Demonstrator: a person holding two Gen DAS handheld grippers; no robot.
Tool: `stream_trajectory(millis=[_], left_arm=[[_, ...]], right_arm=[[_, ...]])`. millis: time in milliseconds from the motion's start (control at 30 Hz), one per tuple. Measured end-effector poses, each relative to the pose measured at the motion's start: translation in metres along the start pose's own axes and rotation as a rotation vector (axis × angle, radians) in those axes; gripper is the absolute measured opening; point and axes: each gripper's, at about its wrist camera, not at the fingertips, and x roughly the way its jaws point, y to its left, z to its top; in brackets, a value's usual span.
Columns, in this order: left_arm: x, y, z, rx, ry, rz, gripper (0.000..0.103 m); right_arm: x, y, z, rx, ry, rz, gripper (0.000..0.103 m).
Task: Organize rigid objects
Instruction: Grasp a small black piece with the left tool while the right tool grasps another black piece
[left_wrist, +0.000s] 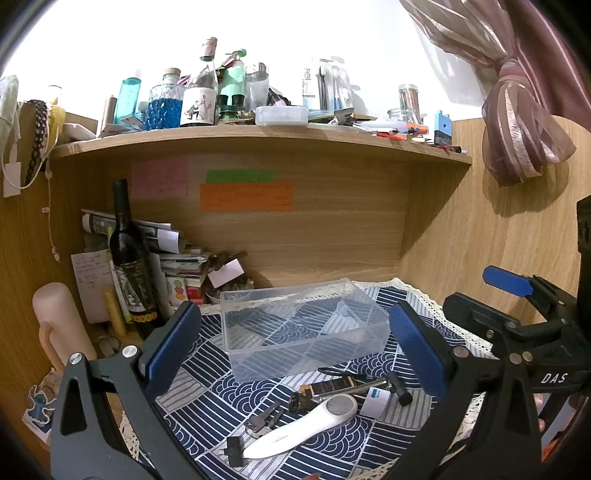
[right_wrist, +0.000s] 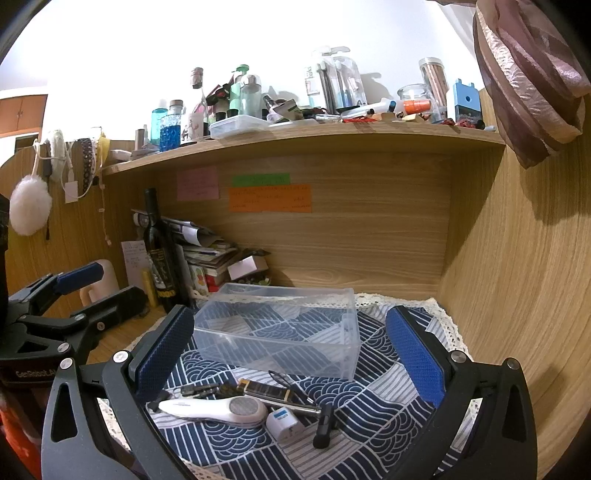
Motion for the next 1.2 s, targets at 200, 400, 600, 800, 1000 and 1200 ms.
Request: stream_trajectory(millis=[200, 400, 600, 800, 1000, 1200], left_arm=[[0.008, 0.010, -0.003, -0.032, 0.021, 0.002, 0.102], [0.022, 0.042, -0.009, -0.090, 0.103, 0.058, 0.087], [0.035, 0.072, -0.037, -0.115, 0.212, 0.138, 0.087], [0.056, 0.085, -0.077, -0.116, 0.361, 0.169, 0.074], [0.065, 0.091, -0.114, -0.147, 0.498, 0.139, 0.058], [0.060, 0.085, -0.138, -0.135, 0.575, 0.113, 0.054]], right_arm=[[0.004, 0.000, -0.002, 0.002, -0.001, 0.013, 0.103], [0.014, -0.010, -0.008, 0.012, 0.026, -0.011, 0.090], [0.030, -0.027, -0.025, 0.042, 0.093, -0.050, 0.089], [0.049, -0.041, -0.048, 0.068, 0.206, -0.081, 0.083], [0.065, -0.056, -0.070, 0.097, 0.323, -0.099, 0.076], [0.072, -0.061, -0.090, 0.099, 0.416, -0.108, 0.068]])
